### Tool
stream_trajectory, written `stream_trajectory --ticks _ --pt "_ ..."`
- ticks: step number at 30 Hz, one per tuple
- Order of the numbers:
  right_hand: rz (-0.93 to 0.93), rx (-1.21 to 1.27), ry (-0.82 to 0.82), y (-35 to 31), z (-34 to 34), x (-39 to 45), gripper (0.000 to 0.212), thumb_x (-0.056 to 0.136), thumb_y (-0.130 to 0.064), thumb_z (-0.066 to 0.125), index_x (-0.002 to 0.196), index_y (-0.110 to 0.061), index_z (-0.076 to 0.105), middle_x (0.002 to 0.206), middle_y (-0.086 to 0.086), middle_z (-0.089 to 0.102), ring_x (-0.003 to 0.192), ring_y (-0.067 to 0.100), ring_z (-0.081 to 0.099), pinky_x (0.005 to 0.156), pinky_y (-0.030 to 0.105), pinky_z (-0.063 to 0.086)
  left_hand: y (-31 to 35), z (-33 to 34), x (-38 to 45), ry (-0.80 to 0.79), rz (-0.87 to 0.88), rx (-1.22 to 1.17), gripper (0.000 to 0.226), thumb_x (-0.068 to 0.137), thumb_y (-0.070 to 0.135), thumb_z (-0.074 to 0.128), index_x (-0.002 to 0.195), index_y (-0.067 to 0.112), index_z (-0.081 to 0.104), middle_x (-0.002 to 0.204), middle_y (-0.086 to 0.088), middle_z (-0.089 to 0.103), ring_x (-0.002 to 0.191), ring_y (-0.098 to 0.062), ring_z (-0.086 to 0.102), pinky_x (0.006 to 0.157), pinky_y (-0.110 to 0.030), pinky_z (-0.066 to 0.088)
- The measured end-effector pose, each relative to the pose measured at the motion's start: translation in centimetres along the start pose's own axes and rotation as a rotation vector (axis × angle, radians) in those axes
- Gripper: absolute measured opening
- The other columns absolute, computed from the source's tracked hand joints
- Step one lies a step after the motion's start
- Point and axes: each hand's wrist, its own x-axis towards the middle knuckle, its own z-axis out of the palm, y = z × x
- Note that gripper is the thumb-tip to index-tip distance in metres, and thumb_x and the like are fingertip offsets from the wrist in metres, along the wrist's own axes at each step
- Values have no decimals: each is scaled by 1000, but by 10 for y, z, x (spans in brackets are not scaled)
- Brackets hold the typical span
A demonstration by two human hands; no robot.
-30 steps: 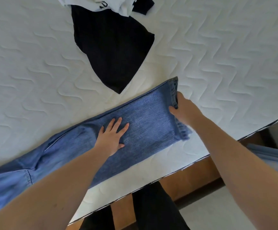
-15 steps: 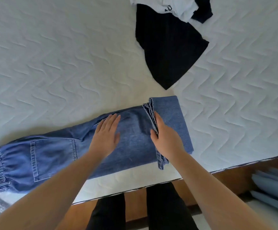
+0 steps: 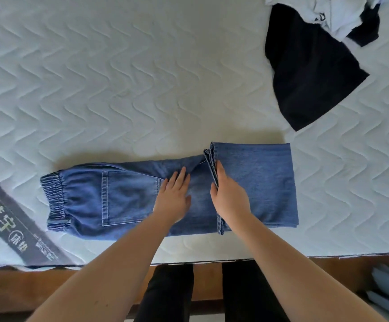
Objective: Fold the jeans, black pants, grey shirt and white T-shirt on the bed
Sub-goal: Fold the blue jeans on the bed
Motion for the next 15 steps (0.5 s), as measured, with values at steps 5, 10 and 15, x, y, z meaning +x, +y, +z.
stream_trajectory --ticks 5,10,15 --pt "0 -76 -53 -15 25 5 61 103 -32 35 155 -29 4 117 8 55 69 22 57 54 32 42 -16 1 -7 26 85 -106 58 103 30 35 156 18 14 164 -1 -5 151 -19 0 121 -38 4" --pt "-122 -102 -247 -7 41 5 53 103 -41 34 152 -23 22 130 9 44 106 26 56 86 42 51 -19 -11 -3 122 67 -382 42 102 17 41 143 12 44 158 -6 30 142 -23 32 117 -39 24" --pt "-130 4 -215 12 38 3 51 103 -31 40 151 -20 28 141 3 41 117 22 51 94 38 48 -12 -22 7 195 -20 -478 36 101 23 47 131 7 56 132 -8 54 120 -27 53 100 -38 43"
